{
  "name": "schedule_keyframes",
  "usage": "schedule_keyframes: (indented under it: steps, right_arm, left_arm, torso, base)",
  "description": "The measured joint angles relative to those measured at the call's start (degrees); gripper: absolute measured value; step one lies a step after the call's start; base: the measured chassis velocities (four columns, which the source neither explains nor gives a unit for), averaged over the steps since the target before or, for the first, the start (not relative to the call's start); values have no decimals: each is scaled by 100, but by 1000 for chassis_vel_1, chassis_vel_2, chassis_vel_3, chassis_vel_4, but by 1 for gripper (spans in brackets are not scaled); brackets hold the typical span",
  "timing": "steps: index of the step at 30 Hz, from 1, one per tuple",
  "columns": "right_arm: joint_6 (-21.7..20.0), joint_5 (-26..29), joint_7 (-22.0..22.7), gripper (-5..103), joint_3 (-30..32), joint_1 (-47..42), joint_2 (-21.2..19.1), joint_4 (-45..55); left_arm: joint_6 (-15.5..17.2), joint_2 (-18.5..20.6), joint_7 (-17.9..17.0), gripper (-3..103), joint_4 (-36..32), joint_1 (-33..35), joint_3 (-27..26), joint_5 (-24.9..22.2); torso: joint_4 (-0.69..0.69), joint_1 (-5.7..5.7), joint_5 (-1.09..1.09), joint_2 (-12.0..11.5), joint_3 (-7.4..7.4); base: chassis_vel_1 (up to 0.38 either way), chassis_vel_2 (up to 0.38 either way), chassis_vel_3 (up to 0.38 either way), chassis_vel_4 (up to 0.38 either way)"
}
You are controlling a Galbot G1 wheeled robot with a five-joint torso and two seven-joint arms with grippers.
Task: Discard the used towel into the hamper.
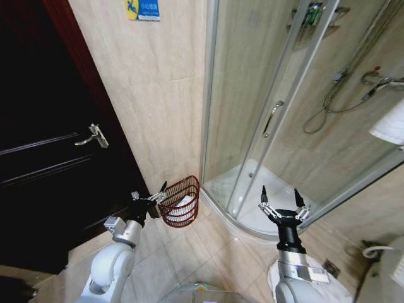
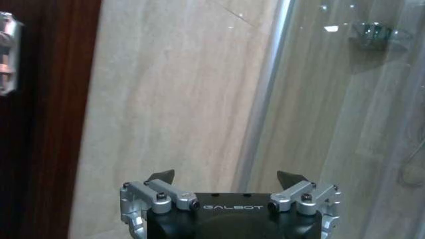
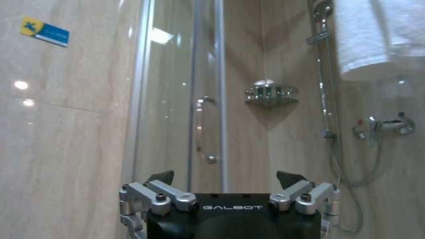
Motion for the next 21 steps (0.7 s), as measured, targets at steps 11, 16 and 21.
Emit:
schedule_keyframes:
  steps: [11, 16, 21]
  right_arm:
    - [30, 2, 42, 100, 12, 7, 0, -18]
    - [34, 26, 49, 100, 33, 9, -21, -18]
    - [34, 28, 49, 100, 32, 25, -21, -18]
  left_arm:
    - [0, 0, 0, 100, 0, 0, 0, 0]
    - [0, 0, 0, 100, 0, 1, 0, 0]
    - [0, 0, 0, 100, 0, 0, 0, 0]
  torso:
    - [1, 0, 0, 0, 0]
    - [0, 0, 0, 0, 0]
    - [0, 0, 2, 0, 0]
  base:
    - [-145, -141, 143, 147]
    - [-125, -129, 116, 118]
    - [-133, -129, 136, 141]
